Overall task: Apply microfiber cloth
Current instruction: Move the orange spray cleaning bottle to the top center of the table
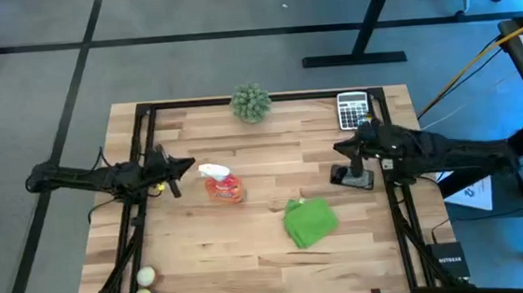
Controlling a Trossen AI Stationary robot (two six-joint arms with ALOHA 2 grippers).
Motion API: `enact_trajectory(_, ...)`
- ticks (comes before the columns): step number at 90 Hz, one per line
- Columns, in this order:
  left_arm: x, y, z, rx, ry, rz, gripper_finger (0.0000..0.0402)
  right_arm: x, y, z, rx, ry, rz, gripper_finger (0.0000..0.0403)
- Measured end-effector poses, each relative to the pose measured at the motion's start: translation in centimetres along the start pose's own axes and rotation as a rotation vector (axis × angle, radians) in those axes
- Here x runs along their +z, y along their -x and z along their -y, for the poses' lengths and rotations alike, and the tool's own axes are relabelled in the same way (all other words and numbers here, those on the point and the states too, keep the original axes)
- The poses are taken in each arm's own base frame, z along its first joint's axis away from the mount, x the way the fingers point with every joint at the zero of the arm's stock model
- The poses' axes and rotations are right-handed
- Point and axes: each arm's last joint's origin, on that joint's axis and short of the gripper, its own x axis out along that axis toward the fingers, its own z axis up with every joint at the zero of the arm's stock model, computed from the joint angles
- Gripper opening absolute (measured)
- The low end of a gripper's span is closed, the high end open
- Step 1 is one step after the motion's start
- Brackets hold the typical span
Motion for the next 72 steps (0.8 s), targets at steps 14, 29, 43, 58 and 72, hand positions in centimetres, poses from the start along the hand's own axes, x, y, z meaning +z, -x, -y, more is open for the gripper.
enact_trajectory(14, 0.6, -0.3, 0.7, -0.109, -0.003, -0.041, 0.0001, 0.3, -0.7, -0.6, -0.072, -0.053, -0.419, 0.0033)
enact_trajectory(29, 1.8, -0.5, 1.2, -0.096, -0.124, -0.042, 0.0001, -2.6, -2.7, 0.3, -0.227, -0.113, -0.793, 0.0033)
enact_trajectory(43, 2.2, -0.7, 1.2, -0.034, -0.176, -0.039, 0.0001, -4.8, -4.7, 1.1, -0.299, -0.127, -0.893, 0.0033)
enact_trajectory(58, 1.5, -0.8, 1.2, -0.05, -0.147, -0.11, 0.0001, -5.0, -6.1, 0.9, -0.253, -0.138, -0.858, 0.0033)
enact_trajectory(72, 2.8, -0.1, 1.9, -0.184, -0.094, -0.199, 0.0001, -4.9, -6.2, 0.9, -0.234, -0.107, -0.855, 0.0033)
